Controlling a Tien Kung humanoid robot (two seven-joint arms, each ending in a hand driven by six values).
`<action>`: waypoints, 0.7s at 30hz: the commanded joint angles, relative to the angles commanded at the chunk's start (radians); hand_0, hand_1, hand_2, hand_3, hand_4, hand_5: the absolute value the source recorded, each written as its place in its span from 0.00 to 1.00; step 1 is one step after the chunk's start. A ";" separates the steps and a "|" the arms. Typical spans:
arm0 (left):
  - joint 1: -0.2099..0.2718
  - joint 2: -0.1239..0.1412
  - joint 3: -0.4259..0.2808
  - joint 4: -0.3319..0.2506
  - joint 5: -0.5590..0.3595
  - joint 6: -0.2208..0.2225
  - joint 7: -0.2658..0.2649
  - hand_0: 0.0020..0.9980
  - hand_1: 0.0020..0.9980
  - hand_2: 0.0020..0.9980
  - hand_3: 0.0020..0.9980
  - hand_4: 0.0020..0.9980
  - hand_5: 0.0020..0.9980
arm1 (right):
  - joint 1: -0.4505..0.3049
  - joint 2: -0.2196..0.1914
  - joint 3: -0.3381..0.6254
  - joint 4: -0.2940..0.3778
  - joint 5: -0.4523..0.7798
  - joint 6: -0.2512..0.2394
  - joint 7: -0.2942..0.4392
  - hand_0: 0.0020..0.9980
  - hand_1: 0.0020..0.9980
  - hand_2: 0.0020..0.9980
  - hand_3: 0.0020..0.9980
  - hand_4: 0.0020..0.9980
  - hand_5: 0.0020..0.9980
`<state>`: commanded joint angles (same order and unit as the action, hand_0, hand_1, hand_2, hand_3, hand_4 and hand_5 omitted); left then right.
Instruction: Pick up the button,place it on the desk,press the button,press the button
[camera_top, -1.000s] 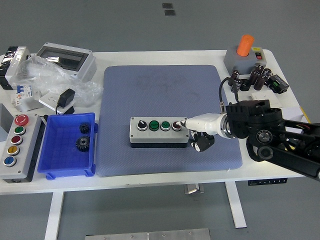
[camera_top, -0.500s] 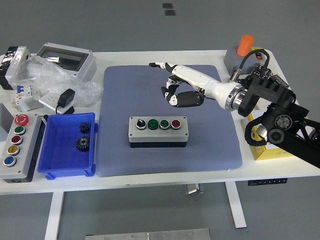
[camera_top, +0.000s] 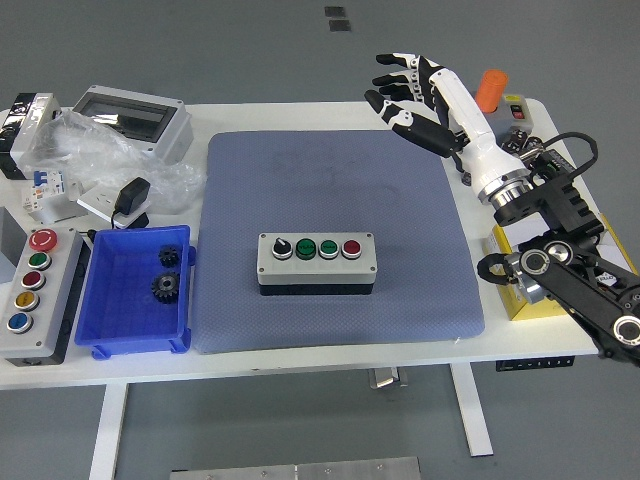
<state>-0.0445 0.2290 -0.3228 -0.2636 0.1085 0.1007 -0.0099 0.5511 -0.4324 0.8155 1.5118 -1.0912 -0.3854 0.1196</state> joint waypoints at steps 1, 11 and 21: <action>0.000 0.000 0.001 0.000 0.003 0.005 0.006 0.61 0.58 0.56 0.56 0.12 0.00 | -0.007 0.004 0.000 -0.004 0.022 0.003 0.014 0.83 0.78 0.81 0.82 0.88 0.74; -0.002 -0.002 0.000 -0.001 0.025 0.011 0.037 0.61 0.58 0.56 0.55 0.14 0.00 | -0.095 0.033 0.002 -0.018 0.076 0.005 0.045 0.81 0.76 0.78 0.76 0.88 0.76; -0.001 -0.004 -0.001 -0.002 0.029 0.010 0.051 0.64 0.59 0.56 0.54 0.27 0.00 | -0.209 0.033 0.026 -0.052 0.036 -0.015 0.047 0.81 0.74 0.76 0.75 0.85 0.76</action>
<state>-0.0452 0.2247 -0.3238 -0.2657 0.1373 0.1107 0.0413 0.3416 -0.3990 0.8419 1.4602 -1.0550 -0.4004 0.1661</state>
